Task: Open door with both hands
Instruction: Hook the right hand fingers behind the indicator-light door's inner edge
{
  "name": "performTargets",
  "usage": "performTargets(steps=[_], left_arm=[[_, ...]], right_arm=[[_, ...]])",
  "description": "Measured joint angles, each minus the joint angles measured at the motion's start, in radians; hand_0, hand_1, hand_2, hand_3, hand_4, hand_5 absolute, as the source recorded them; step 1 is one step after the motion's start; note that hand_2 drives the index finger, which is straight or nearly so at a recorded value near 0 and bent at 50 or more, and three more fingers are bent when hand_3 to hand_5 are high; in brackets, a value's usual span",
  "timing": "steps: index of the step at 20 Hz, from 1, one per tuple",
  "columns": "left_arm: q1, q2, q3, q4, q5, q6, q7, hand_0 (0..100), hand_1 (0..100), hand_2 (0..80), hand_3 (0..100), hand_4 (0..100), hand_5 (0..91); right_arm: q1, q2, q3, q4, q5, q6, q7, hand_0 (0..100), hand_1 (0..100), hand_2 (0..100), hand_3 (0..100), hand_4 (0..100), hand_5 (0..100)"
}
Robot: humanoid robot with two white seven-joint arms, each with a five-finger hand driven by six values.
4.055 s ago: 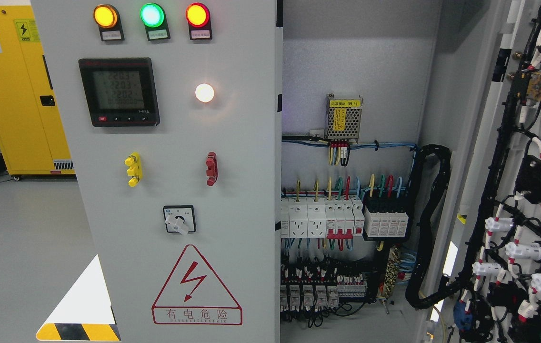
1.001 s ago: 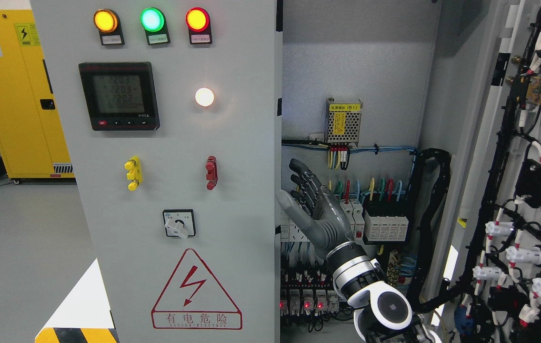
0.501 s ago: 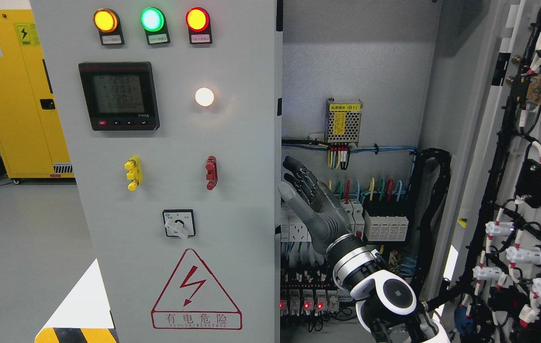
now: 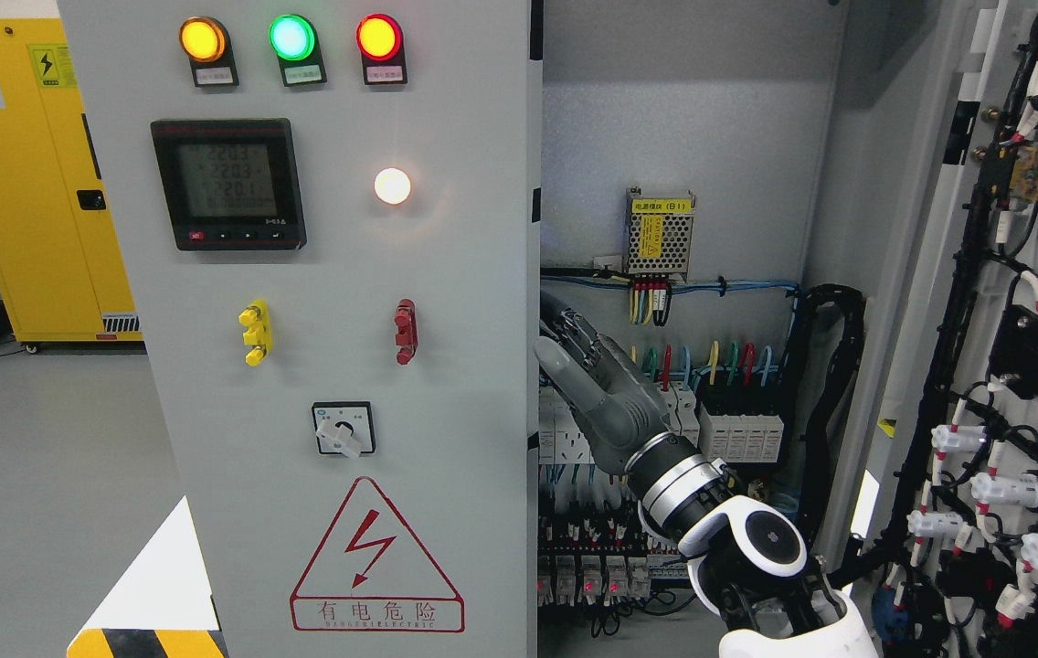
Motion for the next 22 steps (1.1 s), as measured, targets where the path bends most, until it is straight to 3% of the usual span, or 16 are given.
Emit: performTargets(steps=[3,8,14,22], left_arm=[[-0.001,0.0,0.0,0.0,0.0,0.0,-0.001,12,56,0.0,0,0,0.0],[-0.001,0.0,0.0,-0.001,0.0,0.0,-0.001,12,56,0.0,0,0,0.0],[-0.001,0.0,0.0,0.0,0.0,0.0,-0.001,12,56,0.0,0,0,0.0],[0.001,-0.001,0.0,0.001,0.0,0.0,-0.001,12,56,0.0,0,0,0.0]], right_arm=[[-0.01,0.0,-0.01,0.017,-0.003,0.0,0.035,0,50,4,0,0,0],[-0.027,-0.001,-0.026,0.046,-0.023,0.0,0.057,0,50,4,0,0,0],[-0.043,-0.002,-0.037,0.079,-0.052,0.0,0.132,0,50,4,0,0,0],[-0.069,-0.002,-0.047,0.125,-0.065,0.0,0.168,0,50,4,0,0,0]])
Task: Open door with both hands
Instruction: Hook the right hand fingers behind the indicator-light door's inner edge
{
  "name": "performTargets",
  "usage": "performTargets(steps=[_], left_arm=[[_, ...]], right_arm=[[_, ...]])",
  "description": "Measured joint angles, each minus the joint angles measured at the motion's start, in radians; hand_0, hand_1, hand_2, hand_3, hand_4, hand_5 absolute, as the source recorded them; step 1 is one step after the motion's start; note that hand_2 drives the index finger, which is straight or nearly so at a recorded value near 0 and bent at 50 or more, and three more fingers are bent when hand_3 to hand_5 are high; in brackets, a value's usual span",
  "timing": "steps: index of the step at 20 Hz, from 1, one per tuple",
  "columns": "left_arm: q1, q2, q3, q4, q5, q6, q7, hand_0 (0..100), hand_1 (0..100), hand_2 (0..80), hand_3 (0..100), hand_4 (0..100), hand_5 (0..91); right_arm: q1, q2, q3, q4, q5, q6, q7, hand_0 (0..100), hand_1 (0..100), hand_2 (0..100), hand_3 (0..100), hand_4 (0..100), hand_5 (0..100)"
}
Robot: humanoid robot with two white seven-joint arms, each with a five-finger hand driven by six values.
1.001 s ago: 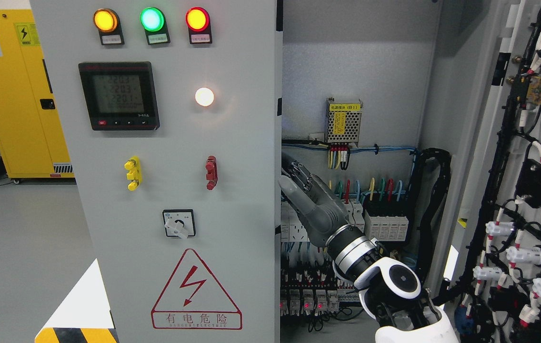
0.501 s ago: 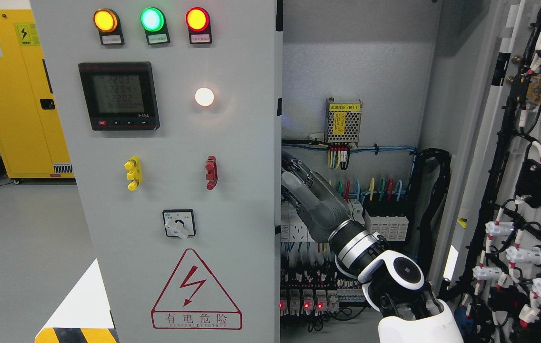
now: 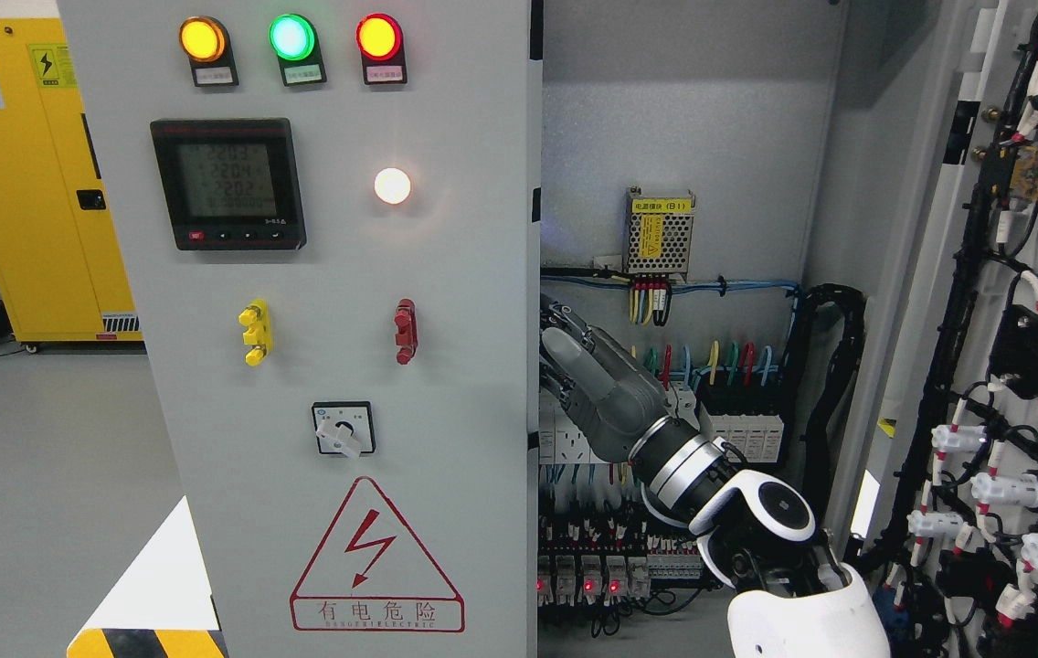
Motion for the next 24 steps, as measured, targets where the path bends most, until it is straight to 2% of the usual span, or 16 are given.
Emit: performTargets(steps=[4,11,15,17,24], left_arm=[[0.0,0.0,0.0,0.0,0.0,0.0,0.0,12,56,0.0,0,0,0.0],[0.002,-0.001,0.001,0.002,0.0,0.0,0.0,12,56,0.0,0,0,0.0],[0.002,-0.002,0.001,0.002,0.0,0.0,0.0,12,56,0.0,0,0,0.0],[0.002,-0.002,0.001,0.002,0.0,0.0,0.0,12,56,0.0,0,0,0.0],[0.002,-0.003,0.001,0.002,0.0,0.0,0.0,12,56,0.0,0,0,0.0]], right_arm=[[-0.012,0.0,-0.008,0.023,-0.003,0.0,0.009,0,50,4,0,0,0],[-0.024,-0.001,-0.02,0.05,-0.005,0.0,0.068,0,50,4,0,0,0],[-0.029,-0.002,-0.027,0.06,-0.008,0.033,0.138,0,50,4,0,0,0],[-0.032,-0.002,-0.032,0.064,-0.01,0.04,0.156,0,50,4,0,0,0],[-0.044,-0.003,-0.043,0.078,-0.013,0.049,0.185,0,50,4,0,0,0]])
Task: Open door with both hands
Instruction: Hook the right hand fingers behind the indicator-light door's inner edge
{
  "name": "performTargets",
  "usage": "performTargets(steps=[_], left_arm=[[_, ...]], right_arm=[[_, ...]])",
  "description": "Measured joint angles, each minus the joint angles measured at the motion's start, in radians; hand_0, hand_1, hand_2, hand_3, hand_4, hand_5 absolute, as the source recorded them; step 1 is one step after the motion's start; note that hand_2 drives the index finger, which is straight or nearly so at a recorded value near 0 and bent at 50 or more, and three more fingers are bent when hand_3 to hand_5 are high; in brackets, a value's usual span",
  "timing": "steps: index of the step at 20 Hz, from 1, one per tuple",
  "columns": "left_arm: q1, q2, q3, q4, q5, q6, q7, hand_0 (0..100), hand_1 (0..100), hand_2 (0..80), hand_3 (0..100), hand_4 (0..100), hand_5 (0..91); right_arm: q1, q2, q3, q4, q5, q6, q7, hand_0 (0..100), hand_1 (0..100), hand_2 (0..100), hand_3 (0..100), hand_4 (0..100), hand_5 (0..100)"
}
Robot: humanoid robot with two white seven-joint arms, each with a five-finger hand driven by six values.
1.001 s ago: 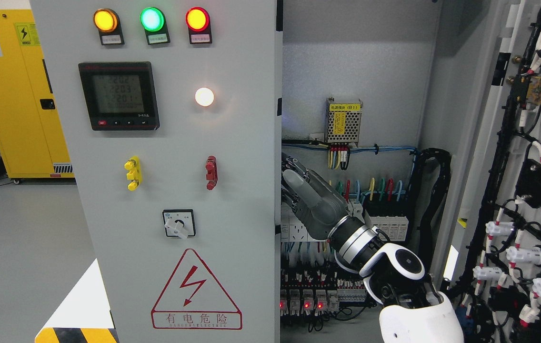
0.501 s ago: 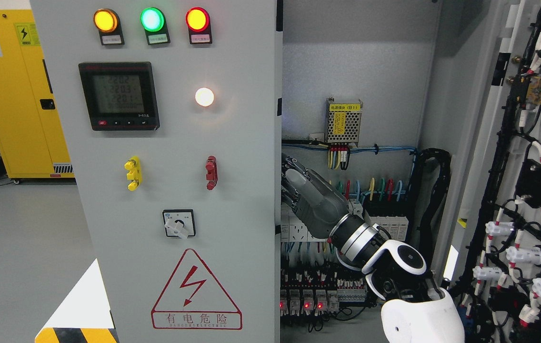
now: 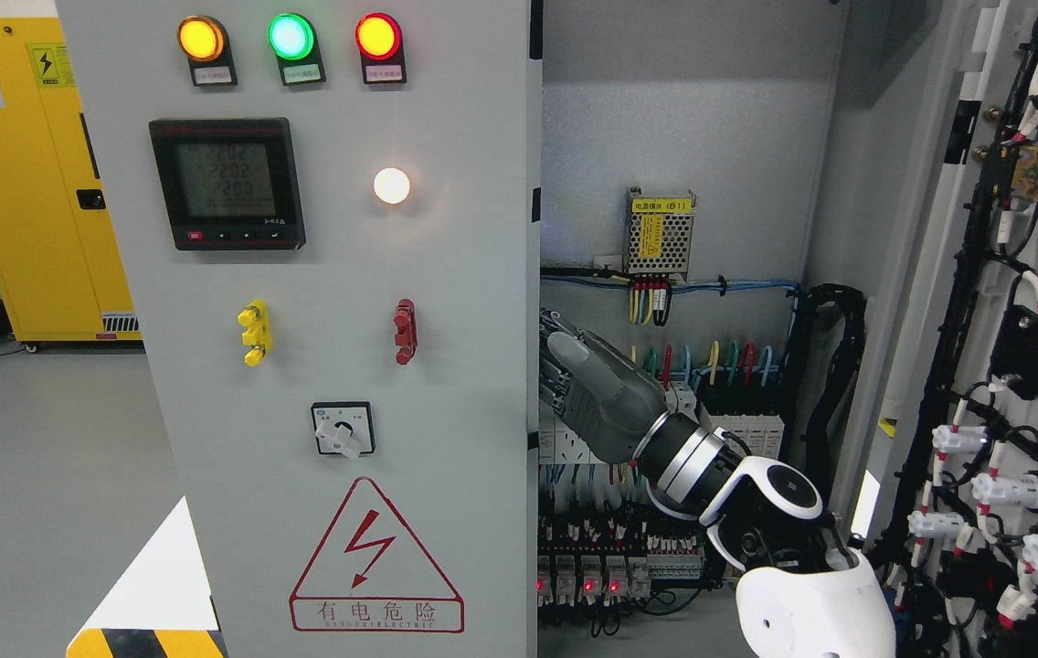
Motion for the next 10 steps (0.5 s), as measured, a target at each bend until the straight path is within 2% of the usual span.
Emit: performTargets(steps=[10], left_arm=[[0.0,-0.001,0.0,0.0,0.0,0.0,0.0,12,56,0.0,0,0,0.0]], right_arm=[[-0.012,-0.001,-0.012,0.011,-0.005,0.002,0.052,0,50,4,0,0,0]])
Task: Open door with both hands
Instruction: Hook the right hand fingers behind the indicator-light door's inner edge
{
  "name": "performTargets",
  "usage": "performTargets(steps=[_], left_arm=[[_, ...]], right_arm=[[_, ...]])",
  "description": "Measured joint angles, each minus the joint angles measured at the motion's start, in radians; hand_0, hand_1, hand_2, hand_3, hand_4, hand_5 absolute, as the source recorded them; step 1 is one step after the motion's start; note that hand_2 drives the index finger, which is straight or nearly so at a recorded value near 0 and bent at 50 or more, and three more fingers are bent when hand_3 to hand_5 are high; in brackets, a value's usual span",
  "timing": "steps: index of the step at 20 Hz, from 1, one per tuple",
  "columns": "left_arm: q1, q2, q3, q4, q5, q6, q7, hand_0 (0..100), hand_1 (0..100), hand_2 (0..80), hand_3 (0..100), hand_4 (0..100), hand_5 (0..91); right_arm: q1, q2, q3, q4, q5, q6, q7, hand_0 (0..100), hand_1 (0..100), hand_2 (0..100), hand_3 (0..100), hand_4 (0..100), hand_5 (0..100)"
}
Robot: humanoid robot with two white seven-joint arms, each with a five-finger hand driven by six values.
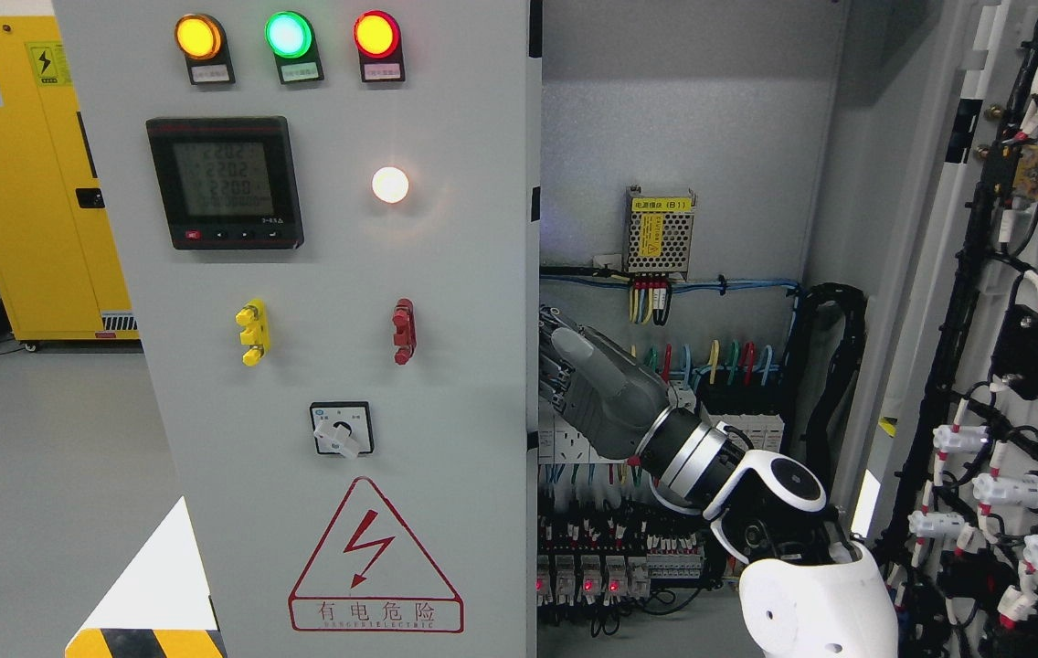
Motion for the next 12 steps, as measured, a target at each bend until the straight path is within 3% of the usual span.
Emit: performTargets(steps=[12], left_arm=[[0.0,-0.001,0.0,0.001,0.0,0.0,0.0,12,56,0.0,0,0,0.0]], right_arm=[[-0.005,0.0,-0.016,0.002,-0.002,0.015,0.025,0,50,4,0,0,0]])
